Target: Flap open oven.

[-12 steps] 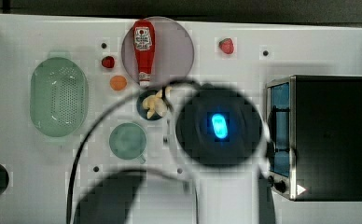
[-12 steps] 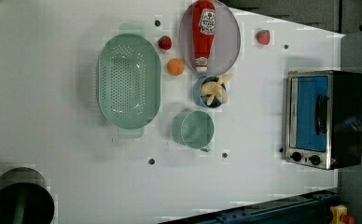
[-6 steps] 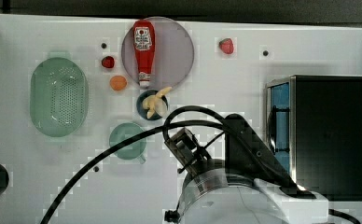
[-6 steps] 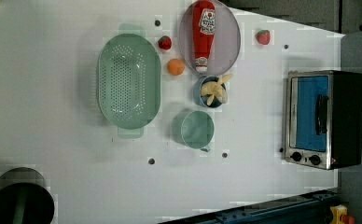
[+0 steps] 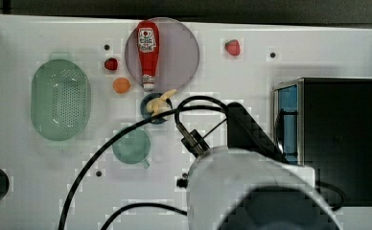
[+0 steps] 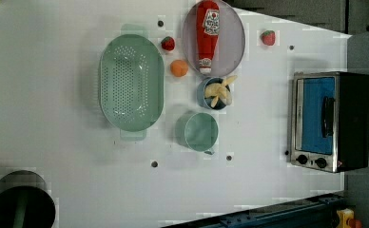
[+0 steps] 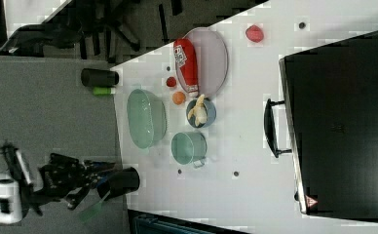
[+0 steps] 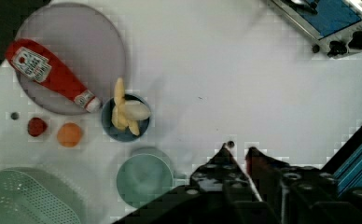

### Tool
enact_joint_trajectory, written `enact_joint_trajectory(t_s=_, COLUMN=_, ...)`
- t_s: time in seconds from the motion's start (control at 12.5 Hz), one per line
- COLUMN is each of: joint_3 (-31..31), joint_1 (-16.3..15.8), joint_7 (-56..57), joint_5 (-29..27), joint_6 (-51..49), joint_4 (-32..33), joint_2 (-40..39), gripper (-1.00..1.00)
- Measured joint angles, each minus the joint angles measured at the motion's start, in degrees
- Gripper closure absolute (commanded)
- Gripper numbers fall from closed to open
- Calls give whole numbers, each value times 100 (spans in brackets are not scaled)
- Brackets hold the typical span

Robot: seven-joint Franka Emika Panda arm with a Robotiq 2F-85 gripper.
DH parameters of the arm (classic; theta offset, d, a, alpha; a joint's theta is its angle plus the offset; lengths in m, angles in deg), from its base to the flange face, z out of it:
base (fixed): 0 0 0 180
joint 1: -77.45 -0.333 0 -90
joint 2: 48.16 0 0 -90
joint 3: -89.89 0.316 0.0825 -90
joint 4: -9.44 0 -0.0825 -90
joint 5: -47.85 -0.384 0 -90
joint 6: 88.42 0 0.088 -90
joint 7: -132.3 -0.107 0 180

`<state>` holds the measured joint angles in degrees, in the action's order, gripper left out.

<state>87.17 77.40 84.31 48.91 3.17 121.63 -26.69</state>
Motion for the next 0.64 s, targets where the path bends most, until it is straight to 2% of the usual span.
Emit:
enact_joint_trajectory(t_s=0.32, joint_3=-80, joint_1=23, joint_7=1106, joint_5=79, joint_6=64, joint_4=431, joint_2=-39, gripper=65)
enact_joint_trajectory(t_s=0.64, joint_3=-436, joint_1=43, joint_7=2699, joint_5=381, joint_6=705, joint_4=744, joint_2=-134, gripper=65)
